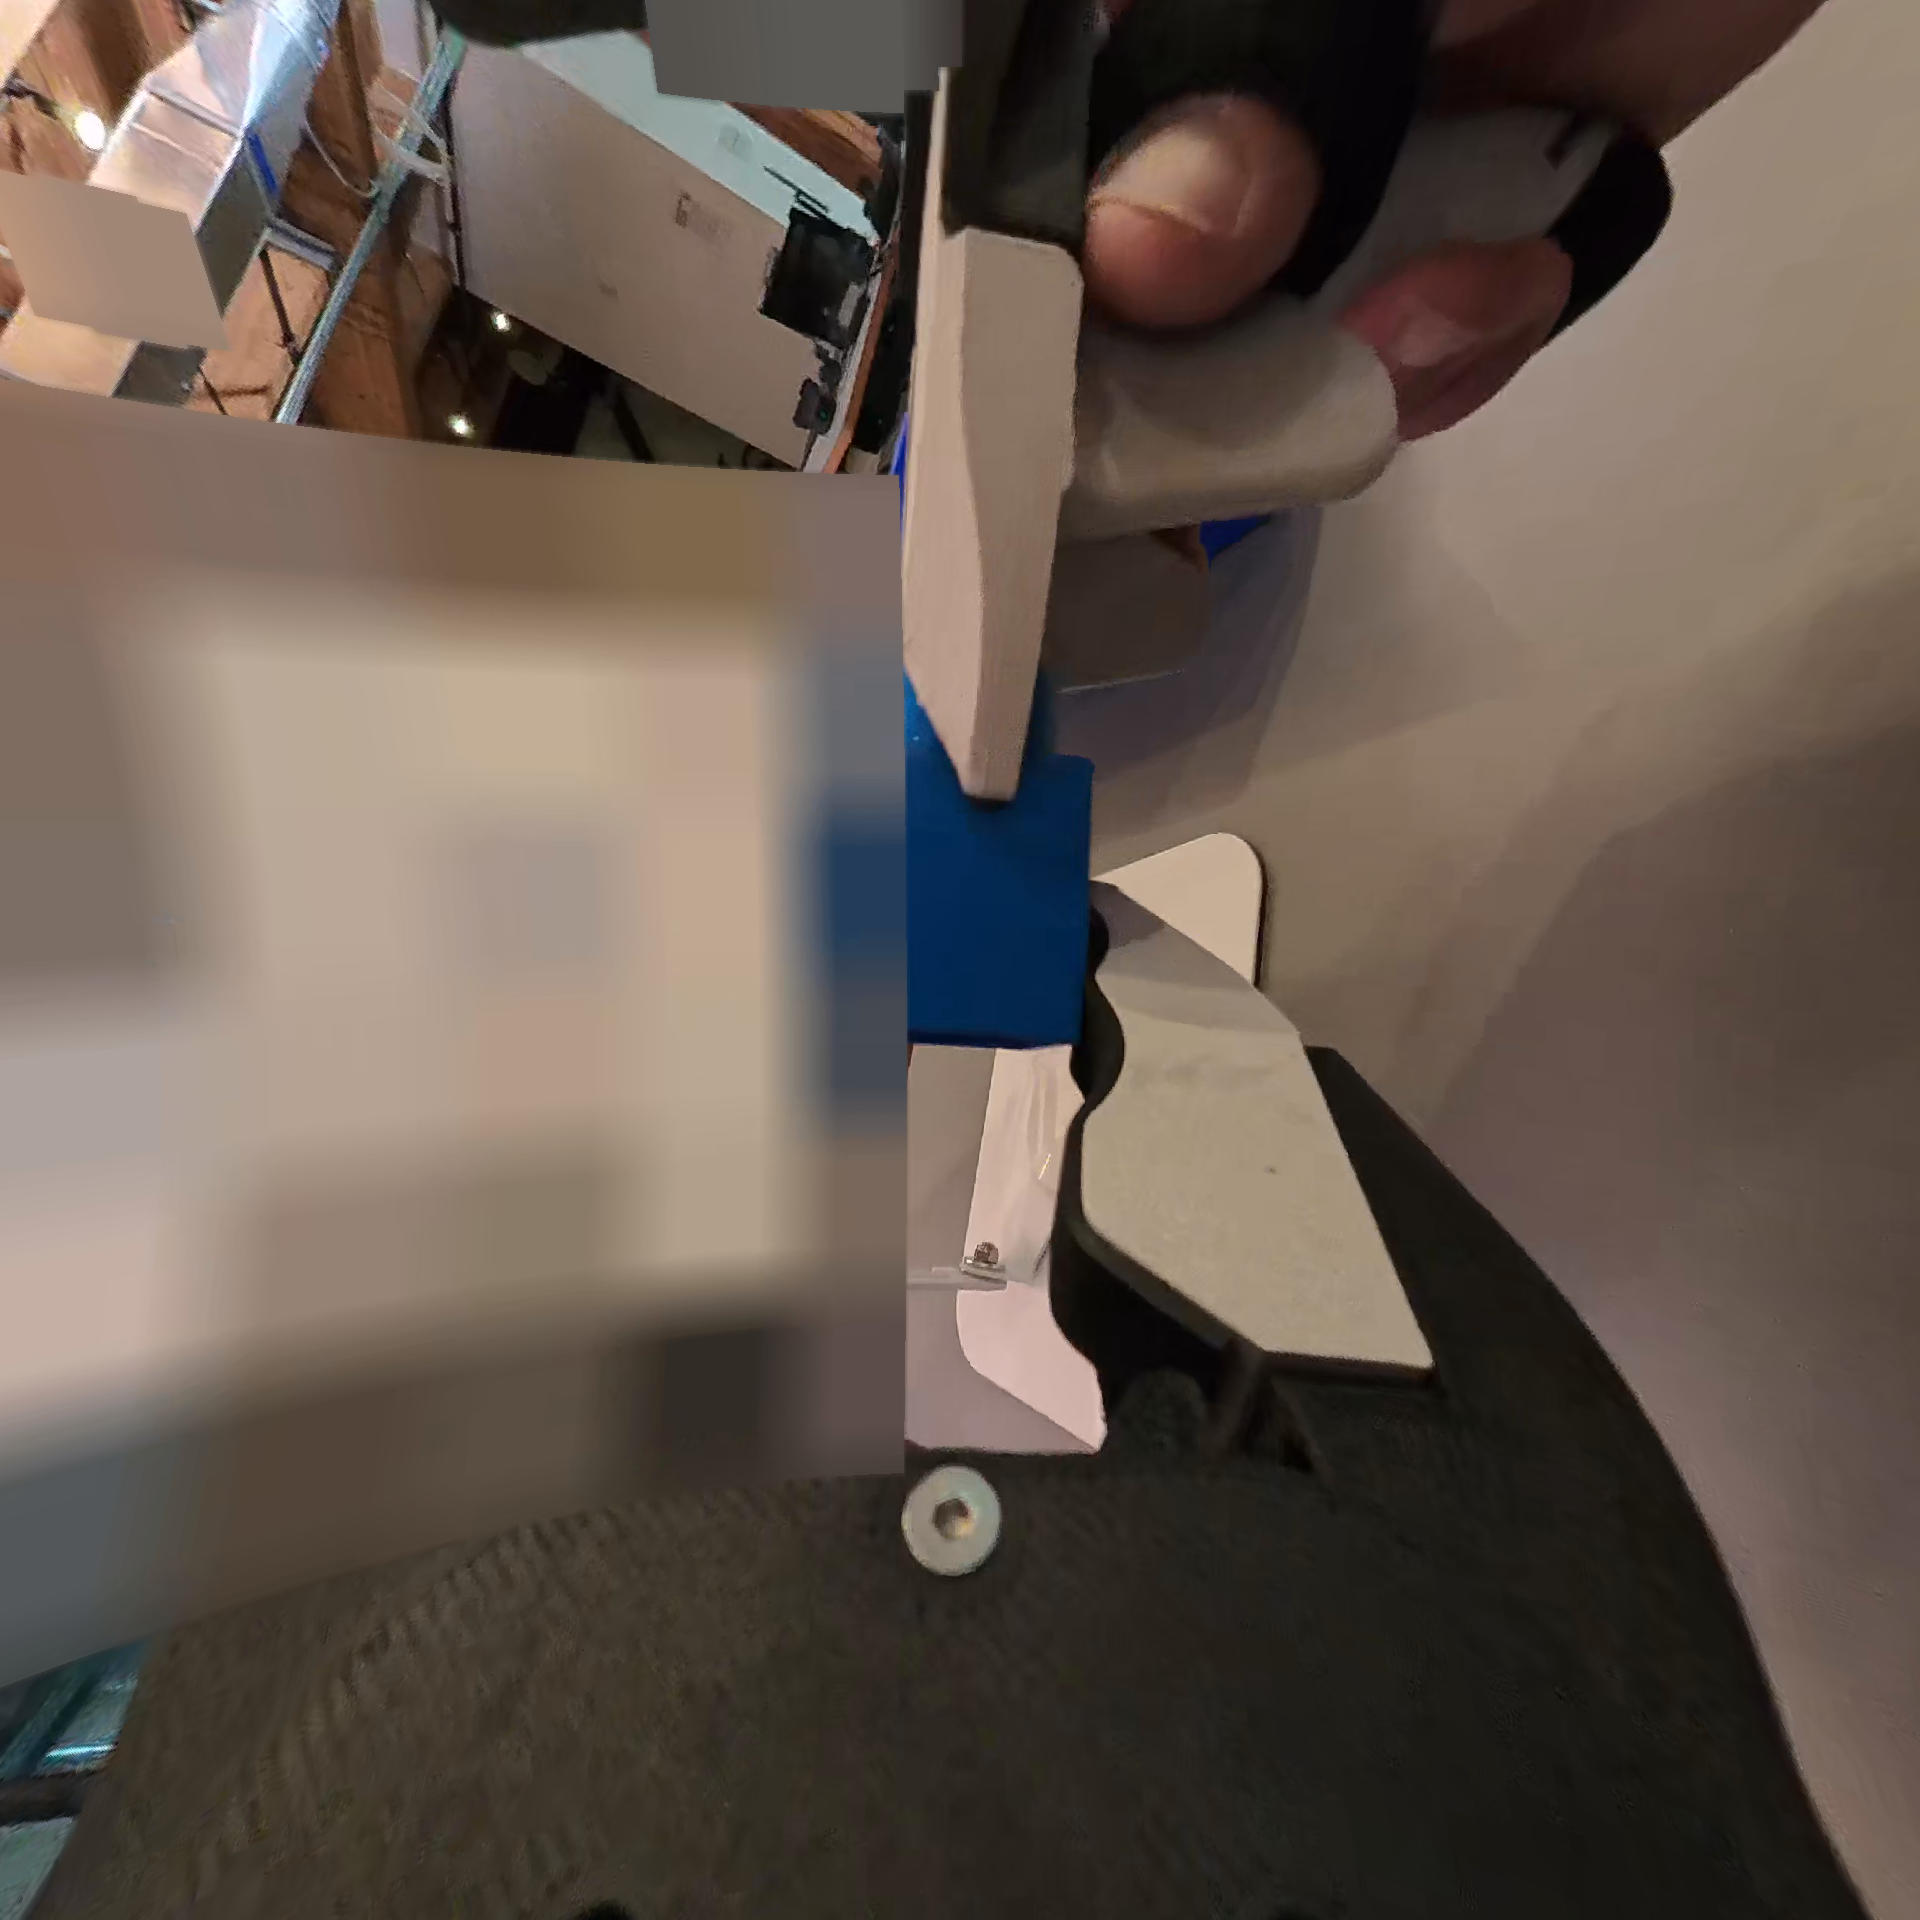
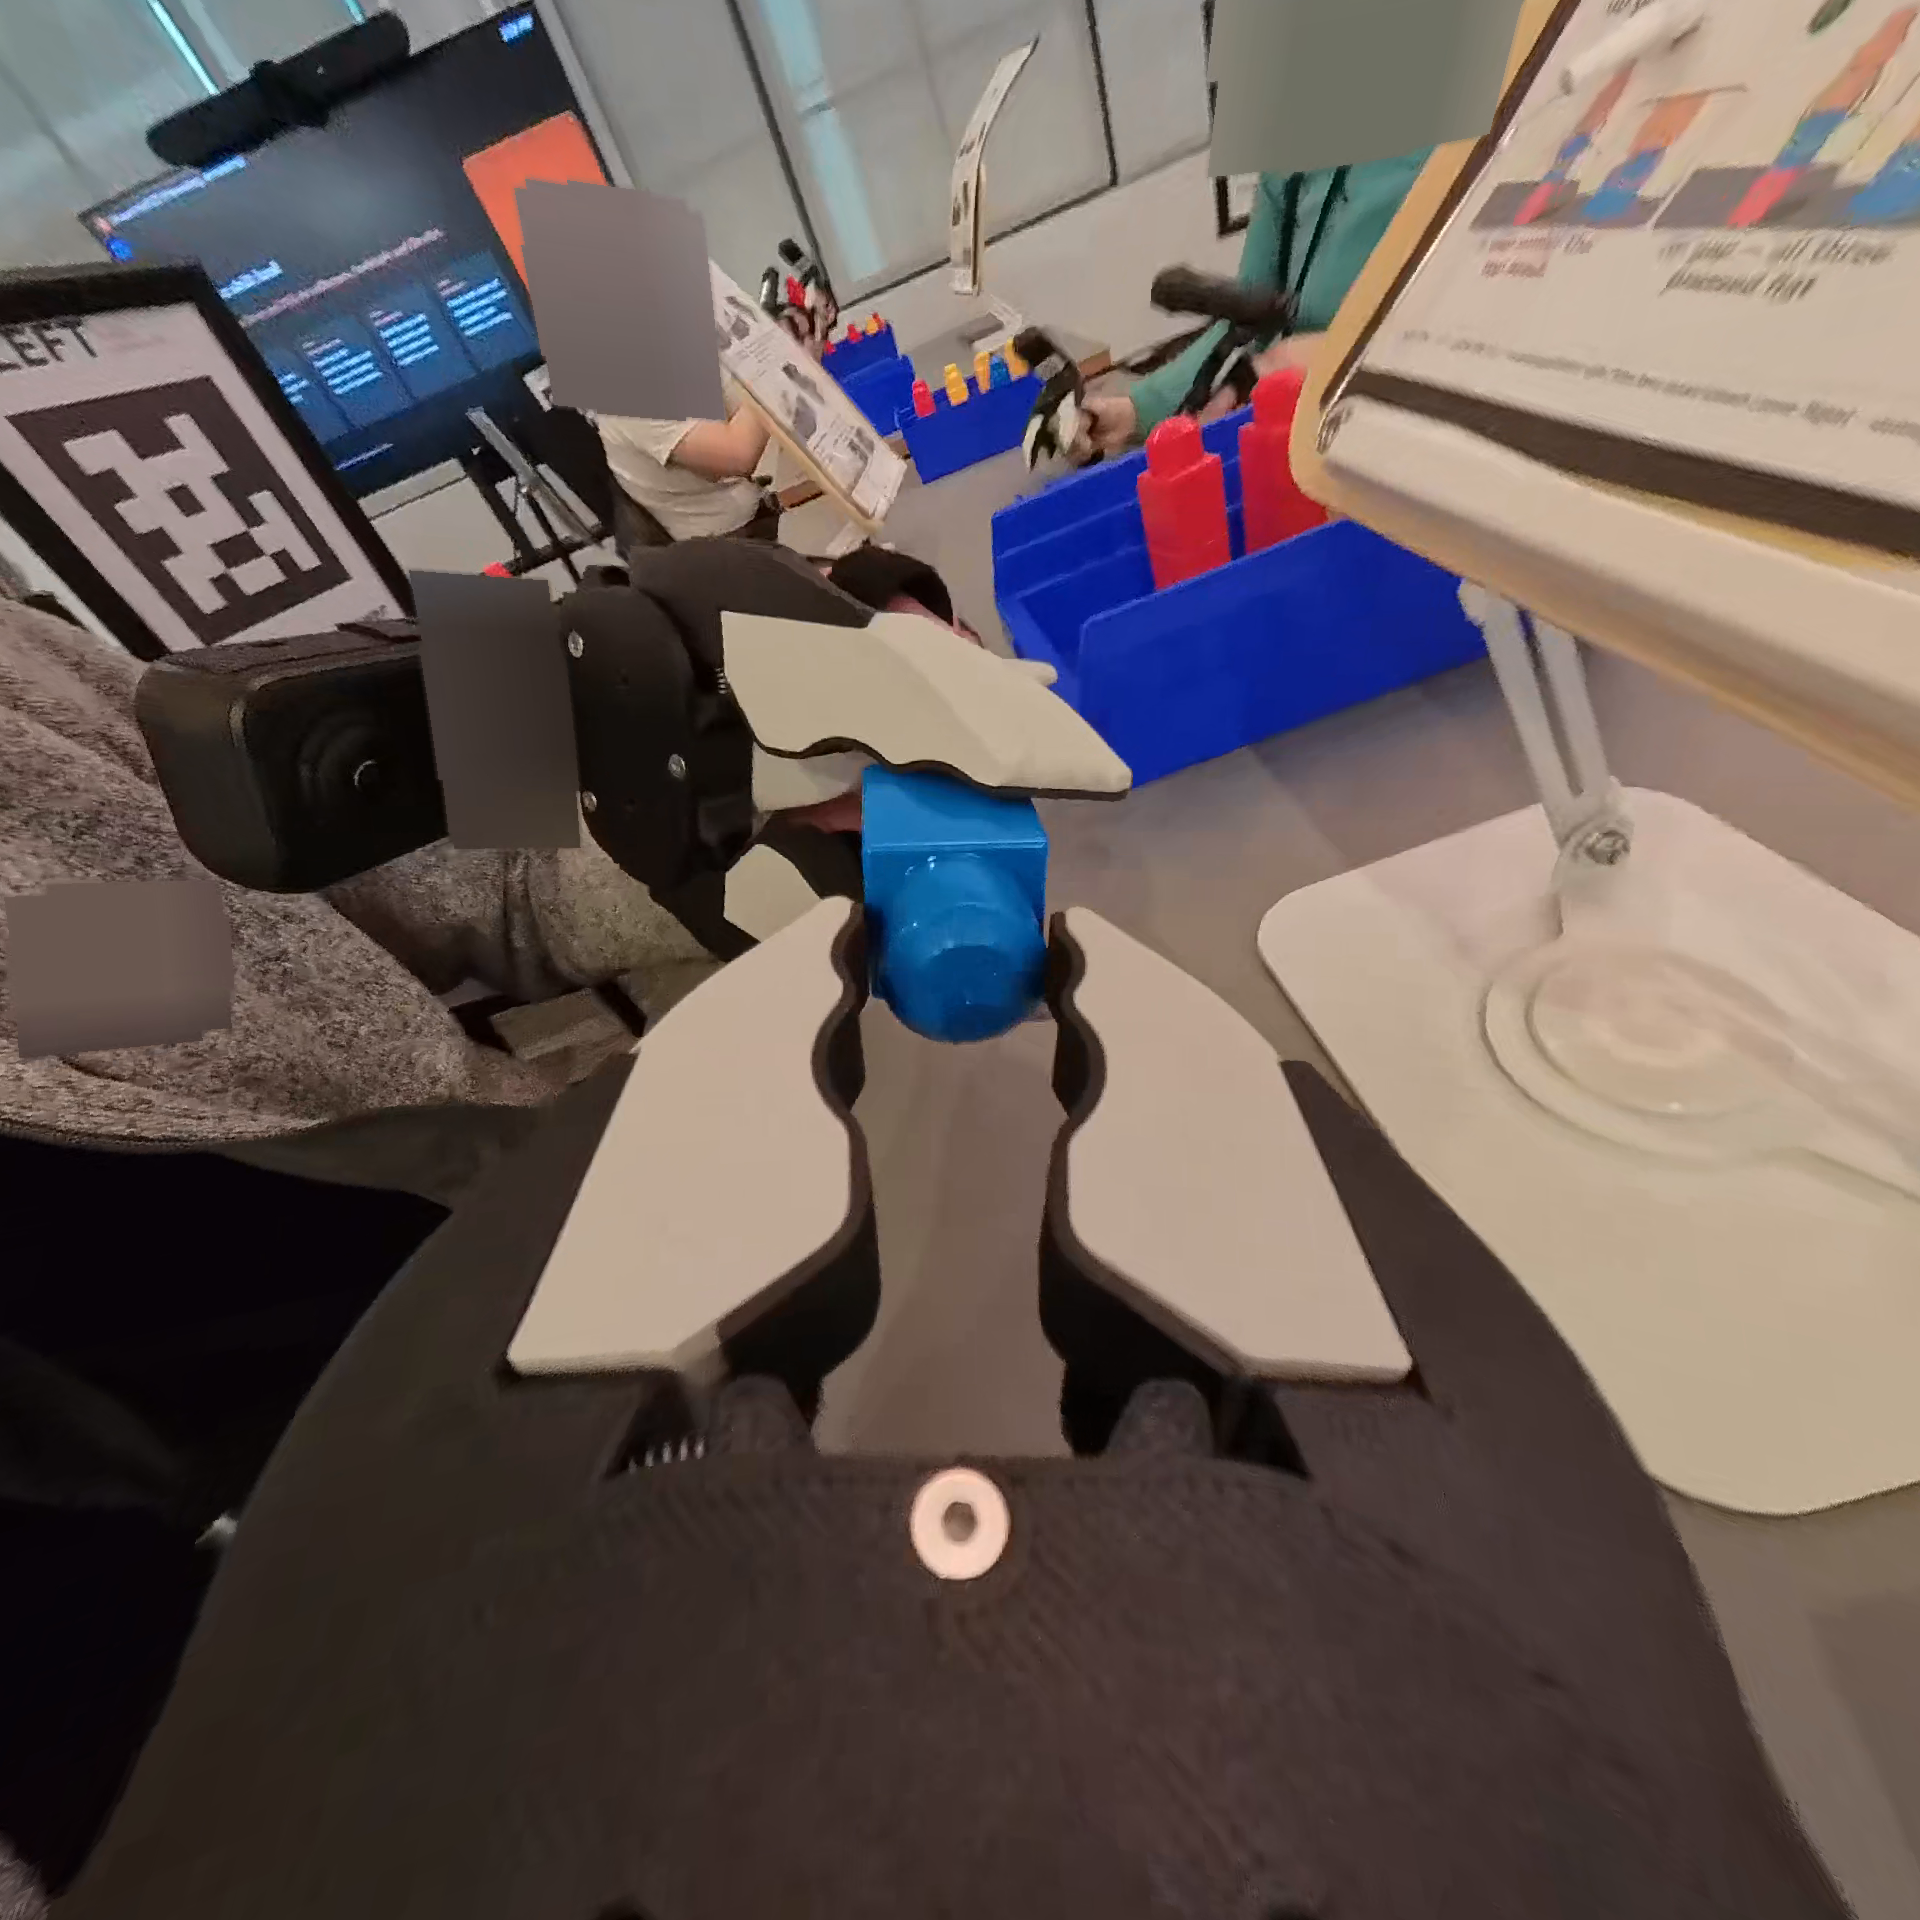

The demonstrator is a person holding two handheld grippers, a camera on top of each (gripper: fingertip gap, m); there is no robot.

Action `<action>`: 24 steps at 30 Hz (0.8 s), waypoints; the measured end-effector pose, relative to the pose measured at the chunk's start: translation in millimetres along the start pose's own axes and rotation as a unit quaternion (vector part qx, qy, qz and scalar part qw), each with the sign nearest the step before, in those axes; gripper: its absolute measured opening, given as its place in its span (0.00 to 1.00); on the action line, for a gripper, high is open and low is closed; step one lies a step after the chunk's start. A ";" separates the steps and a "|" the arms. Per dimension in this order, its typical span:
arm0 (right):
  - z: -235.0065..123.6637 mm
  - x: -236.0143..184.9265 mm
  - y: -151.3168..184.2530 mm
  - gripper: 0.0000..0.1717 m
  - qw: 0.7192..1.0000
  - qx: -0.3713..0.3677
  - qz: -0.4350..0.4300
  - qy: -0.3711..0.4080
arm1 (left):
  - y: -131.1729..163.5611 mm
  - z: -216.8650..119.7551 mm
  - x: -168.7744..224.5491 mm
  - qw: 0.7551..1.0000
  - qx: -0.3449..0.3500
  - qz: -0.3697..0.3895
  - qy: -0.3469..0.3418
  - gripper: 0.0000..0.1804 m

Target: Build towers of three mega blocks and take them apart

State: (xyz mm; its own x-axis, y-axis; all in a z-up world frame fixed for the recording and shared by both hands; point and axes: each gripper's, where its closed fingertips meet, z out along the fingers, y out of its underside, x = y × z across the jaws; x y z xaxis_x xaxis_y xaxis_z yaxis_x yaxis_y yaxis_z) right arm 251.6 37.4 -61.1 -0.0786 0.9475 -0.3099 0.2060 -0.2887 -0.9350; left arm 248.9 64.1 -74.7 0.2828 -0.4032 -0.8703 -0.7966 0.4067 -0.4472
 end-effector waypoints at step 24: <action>-263.1 260.8 -26.0 0.19 0.815 -0.389 -0.198 0.381 | 26.0 59.9 64.9 0.988 -0.003 -0.102 0.113 0.00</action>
State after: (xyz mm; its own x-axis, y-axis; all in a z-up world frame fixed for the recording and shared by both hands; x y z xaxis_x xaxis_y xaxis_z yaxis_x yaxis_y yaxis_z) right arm 482.3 328.1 -72.2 0.2778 0.8408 0.4646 0.8916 -0.0456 -0.4506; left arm 278.5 97.6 -155.1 0.3117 -0.6498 -0.6933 -0.7384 0.2936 -0.6071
